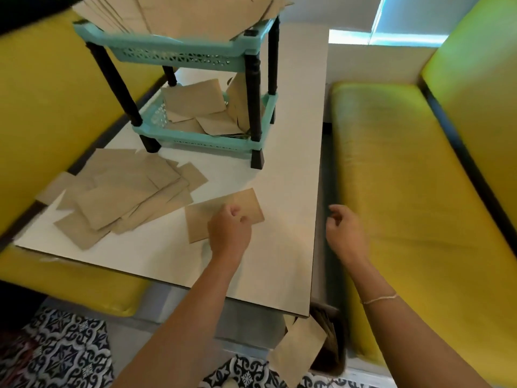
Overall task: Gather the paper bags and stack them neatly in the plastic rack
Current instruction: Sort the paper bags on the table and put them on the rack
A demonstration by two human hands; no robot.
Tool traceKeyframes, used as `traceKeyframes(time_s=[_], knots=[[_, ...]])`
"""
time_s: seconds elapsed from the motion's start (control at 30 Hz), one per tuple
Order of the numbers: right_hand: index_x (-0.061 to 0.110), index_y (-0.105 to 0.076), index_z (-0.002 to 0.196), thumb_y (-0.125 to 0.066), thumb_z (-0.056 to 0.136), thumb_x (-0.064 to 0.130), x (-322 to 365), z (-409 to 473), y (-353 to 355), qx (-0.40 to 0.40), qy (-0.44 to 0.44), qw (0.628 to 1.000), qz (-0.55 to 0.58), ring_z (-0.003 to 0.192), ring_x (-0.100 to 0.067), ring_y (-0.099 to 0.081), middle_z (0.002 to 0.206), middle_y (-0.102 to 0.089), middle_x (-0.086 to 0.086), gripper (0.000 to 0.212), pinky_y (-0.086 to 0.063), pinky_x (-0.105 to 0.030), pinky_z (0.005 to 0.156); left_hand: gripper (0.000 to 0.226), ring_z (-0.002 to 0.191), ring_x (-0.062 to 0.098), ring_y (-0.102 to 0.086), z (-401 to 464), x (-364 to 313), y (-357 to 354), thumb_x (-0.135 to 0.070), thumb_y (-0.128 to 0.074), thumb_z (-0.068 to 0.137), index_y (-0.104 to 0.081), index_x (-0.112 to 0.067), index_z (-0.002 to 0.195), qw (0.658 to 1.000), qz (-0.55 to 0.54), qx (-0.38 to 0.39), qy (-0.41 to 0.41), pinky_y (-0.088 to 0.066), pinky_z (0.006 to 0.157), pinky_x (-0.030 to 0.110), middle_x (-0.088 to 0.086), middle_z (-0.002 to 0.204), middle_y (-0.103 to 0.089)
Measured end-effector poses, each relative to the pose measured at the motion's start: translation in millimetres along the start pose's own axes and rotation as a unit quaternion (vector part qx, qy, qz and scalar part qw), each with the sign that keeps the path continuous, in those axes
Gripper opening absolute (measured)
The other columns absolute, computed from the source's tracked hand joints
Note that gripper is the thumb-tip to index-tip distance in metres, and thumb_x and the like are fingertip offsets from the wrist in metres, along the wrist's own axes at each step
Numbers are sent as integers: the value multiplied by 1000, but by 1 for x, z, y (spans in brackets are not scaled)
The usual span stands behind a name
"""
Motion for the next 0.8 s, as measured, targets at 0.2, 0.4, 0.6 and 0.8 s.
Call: traceKeyframes(time_s=[0.2, 0.4, 0.6, 0.8], knots=[[17, -54, 127, -54, 93, 20, 79, 3, -35, 83, 15, 996, -17, 97, -20, -61, 118, -62, -6, 34, -50, -29, 83, 48, 122, 32, -38, 33, 29, 27, -36, -60, 86, -48, -14, 127, 972, 235, 14, 11, -35, 98, 42, 11, 132, -46], [12, -47, 121, -73, 74, 46, 113, -4, -81, 154, -31, 985, -76, 102, -27, -59, 111, -58, -8, 64, -49, -35, 78, 44, 123, 26, -39, 32, 30, 25, -36, -59, 87, -51, -16, 126, 968, 232, 58, -78, -35, 97, 37, 5, 130, -48], [8, -57, 85, -77, 71, 21, 101, -9, -77, 191, -124, 972, -58, 69, -17, -53, 85, -55, -6, 28, -47, -25, 59, 36, 115, 23, -44, 18, 18, 11, -31, -59, 89, -56, -12, 119, 955, 201, 152, -154, -40, 93, 33, 6, 121, -54], [8, -65, 94, -64, 80, 19, 47, -20, -23, 113, -129, 985, -13, 84, -24, -62, 93, -65, -8, 17, -54, -31, 75, 46, 122, 20, -49, -13, -10, -13, -27, -60, 90, -50, -13, 132, 945, 112, 253, -175, -39, 96, 26, 5, 135, -52]])
Point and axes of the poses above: each hand's wrist, its own z-axis towards the middle knuckle, its own y-axis out of the back of the hand, x = y × z, the point moved 2 cm from there along z, towards the middle knuckle
